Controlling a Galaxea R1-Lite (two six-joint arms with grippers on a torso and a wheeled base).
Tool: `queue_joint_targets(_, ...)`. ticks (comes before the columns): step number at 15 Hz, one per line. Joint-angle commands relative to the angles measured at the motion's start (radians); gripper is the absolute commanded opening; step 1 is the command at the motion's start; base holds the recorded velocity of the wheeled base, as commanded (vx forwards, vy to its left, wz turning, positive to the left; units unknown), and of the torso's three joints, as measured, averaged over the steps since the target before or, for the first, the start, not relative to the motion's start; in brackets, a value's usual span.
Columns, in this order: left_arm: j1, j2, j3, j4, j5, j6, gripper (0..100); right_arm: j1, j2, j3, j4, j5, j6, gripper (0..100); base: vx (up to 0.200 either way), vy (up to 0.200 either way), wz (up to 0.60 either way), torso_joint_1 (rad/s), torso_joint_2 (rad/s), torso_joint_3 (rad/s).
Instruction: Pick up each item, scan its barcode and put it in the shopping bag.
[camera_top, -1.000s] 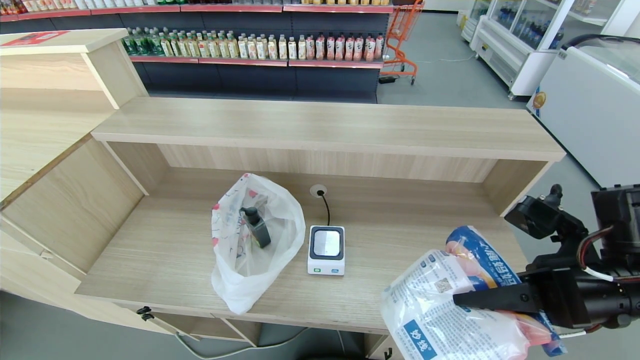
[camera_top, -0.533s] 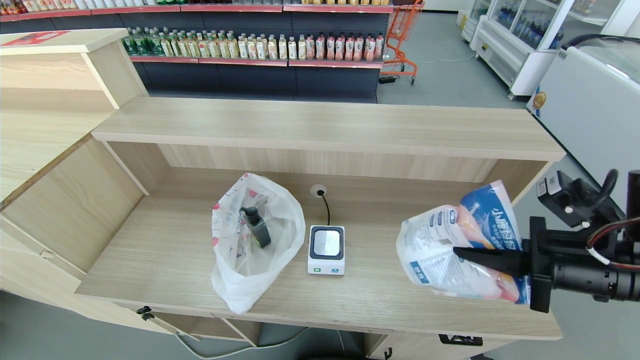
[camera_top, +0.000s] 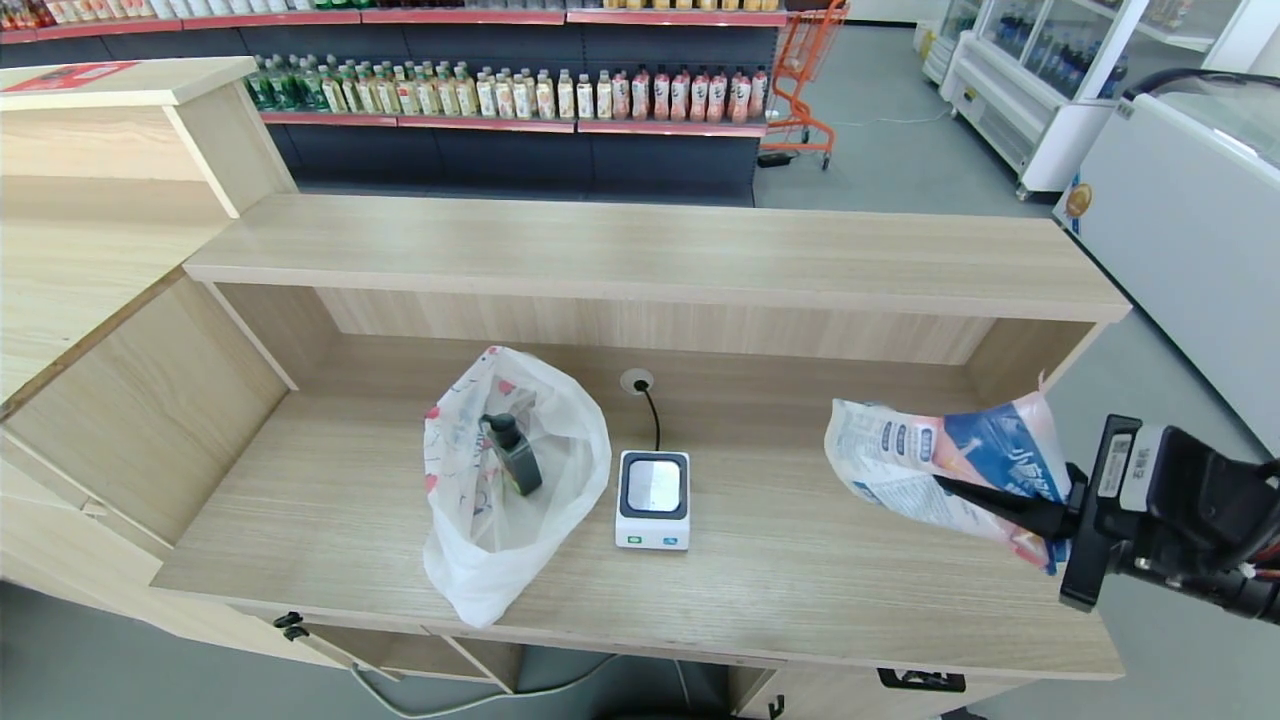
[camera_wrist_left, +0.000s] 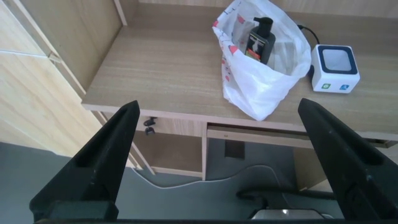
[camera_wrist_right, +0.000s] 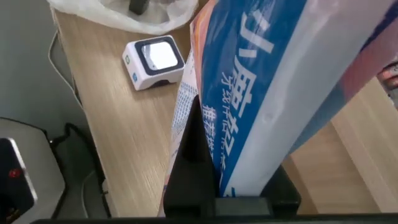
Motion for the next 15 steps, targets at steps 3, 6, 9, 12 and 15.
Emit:
queue_joint_targets(3, 0.000, 0.000, 0.000, 0.000, 0.000, 0.001, 100, 0.051, 0.042, 0.000, -0.007, 0.003, -0.105, 0, 0.000, 0.000, 0.00, 0.000, 0.00, 0.000)
queue_joint_targets(6, 0.000, 0.000, 0.000, 0.000, 0.000, 0.003, 100, 0.054, 0.046, 0.008, -0.010, 0.005, -0.154, 0, 0.000, 0.000, 0.00, 0.000, 0.00, 0.000)
queue_joint_targets(9, 0.000, 0.000, 0.000, 0.000, 0.000, 0.003, 100, 0.049, 0.028, 0.037, -0.025, 0.014, -0.149, 0, 0.000, 0.067, 0.00, 0.001, 0.00, 0.004)
queue_joint_targets(12, 0.000, 0.000, 0.000, 0.000, 0.000, 0.003, 100, 0.026, 0.030, 0.066, -0.029, 0.016, -0.148, 0, 0.000, 0.200, 0.00, -0.003, 0.00, 0.005)
queue_joint_targets(15, 0.000, 0.000, 0.000, 0.000, 0.000, 0.006, 100, -0.035, 0.060, 0.063, -0.029, 0.088, -0.143, 0, 0.000, 0.200, 0.00, 0.001, 0.01, -0.001)
